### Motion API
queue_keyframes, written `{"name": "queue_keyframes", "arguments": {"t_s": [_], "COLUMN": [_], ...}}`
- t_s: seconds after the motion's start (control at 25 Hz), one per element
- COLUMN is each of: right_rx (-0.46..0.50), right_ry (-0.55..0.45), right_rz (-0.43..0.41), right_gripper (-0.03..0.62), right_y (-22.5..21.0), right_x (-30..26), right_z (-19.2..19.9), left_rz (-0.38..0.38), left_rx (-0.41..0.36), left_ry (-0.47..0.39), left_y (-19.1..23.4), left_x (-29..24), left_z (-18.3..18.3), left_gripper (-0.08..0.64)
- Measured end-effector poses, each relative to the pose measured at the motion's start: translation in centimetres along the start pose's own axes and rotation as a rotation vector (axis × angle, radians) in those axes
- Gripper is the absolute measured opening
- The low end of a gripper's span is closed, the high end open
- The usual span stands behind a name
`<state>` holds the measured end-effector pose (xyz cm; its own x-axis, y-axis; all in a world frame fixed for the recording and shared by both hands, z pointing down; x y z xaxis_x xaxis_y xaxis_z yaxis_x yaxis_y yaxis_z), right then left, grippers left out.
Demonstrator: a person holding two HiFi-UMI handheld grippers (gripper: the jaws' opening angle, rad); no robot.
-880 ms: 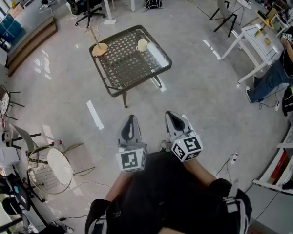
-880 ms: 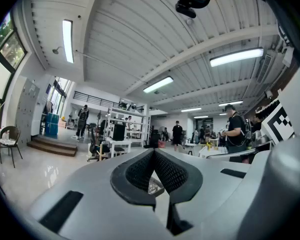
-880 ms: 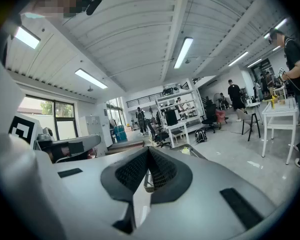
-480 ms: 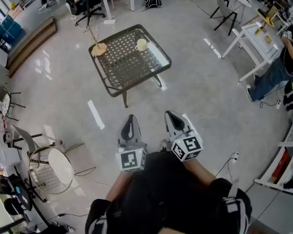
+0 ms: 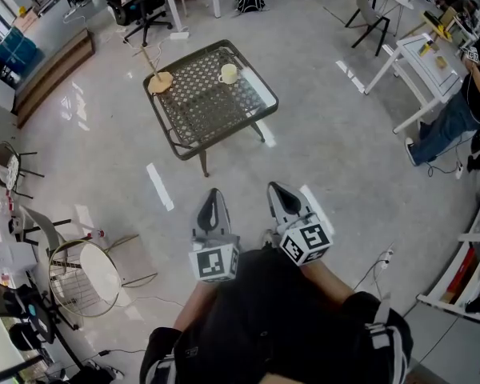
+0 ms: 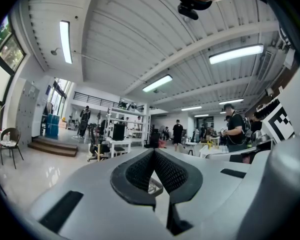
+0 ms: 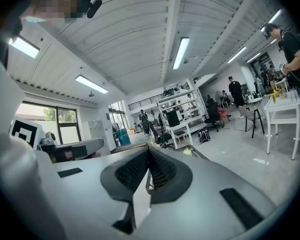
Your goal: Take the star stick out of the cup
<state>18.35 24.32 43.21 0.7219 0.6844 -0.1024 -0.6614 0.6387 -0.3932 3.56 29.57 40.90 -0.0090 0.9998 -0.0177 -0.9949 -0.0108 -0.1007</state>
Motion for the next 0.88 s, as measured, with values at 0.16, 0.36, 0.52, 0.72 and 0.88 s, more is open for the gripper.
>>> {"name": "queue_keyframes", "arguments": {"t_s": [0.16, 0.36, 0.52, 0.72, 0.88], "right_rx": [-0.010, -0.022, -0.015, -0.026, -0.005], "right_ry": [0.011, 0.028, 0.035, 0.064, 0.079], "right_rz": [-0.014, -0.054, -0.095, -0.116, -0.118], "right_gripper": [0.009, 0.010, 0.009, 0.011, 0.010], "right_y": [-1.8, -4.0, -5.4, -6.5, -7.0], "right_x": [0.1, 0.5, -0.5, -2.4, -5.7], "right_z": [-0.5, -1.0, -1.1, -0.7, -0.6], "left_rz": [-0.023, -0.075, -0.105, -0.120, -0.130], "left_rx": [0.014, -0.009, -0.010, -0.020, -0.009], "left_ry": [0.008, 0.026, 0.039, 0.058, 0.050], "left_y": [-1.2, -3.0, -4.1, -3.6, -1.5], "left_x": [-1.0, -1.6, -2.2, -3.7, -6.5], "left_z": [0.0, -0.8, -0.3, 0.6, 1.3], "left_gripper": [0.015, 0.015, 0.015, 0.015, 0.015]}}
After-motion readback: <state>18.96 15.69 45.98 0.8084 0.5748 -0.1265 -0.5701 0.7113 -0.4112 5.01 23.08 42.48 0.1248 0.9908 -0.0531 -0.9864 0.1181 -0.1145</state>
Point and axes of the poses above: the fingertips, and each gripper's own axes: x backward along the fingers, y to its left, z out of its underside, the point moved 3 cm from there along x, backward along the fingers, and after that the axes turned 8 degrees about -x, right-handed, at the moved point
